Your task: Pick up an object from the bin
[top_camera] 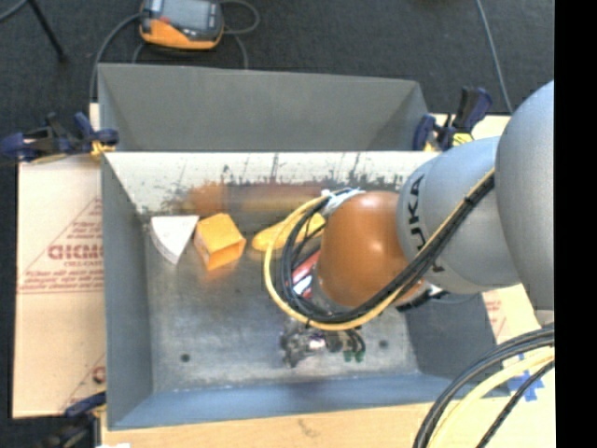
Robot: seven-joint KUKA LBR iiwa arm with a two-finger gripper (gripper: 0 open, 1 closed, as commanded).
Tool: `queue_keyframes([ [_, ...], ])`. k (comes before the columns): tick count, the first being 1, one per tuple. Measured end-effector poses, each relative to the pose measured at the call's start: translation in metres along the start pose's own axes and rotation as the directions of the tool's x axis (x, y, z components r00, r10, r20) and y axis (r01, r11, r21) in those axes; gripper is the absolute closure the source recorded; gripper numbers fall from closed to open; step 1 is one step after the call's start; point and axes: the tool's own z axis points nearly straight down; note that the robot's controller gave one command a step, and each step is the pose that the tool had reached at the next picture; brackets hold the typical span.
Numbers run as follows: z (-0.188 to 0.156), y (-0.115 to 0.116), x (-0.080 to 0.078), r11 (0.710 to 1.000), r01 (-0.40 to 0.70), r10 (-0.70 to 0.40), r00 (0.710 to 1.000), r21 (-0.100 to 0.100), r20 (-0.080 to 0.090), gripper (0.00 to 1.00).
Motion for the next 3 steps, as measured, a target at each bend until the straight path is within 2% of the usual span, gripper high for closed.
queue_keyframes([
  [1,-0.022,0.002,-0.009,0.994,0.106,-0.106,0.994,0.002,0.002,1.0],
  [2,-0.079,-0.003,-0.007,0.97,0.242,-0.242,0.97,0.001,-0.004,1.0],
  [3,-0.121,-0.005,-0.008,0.983,0.184,-0.184,0.983,0.002,0.008,1.0],
])
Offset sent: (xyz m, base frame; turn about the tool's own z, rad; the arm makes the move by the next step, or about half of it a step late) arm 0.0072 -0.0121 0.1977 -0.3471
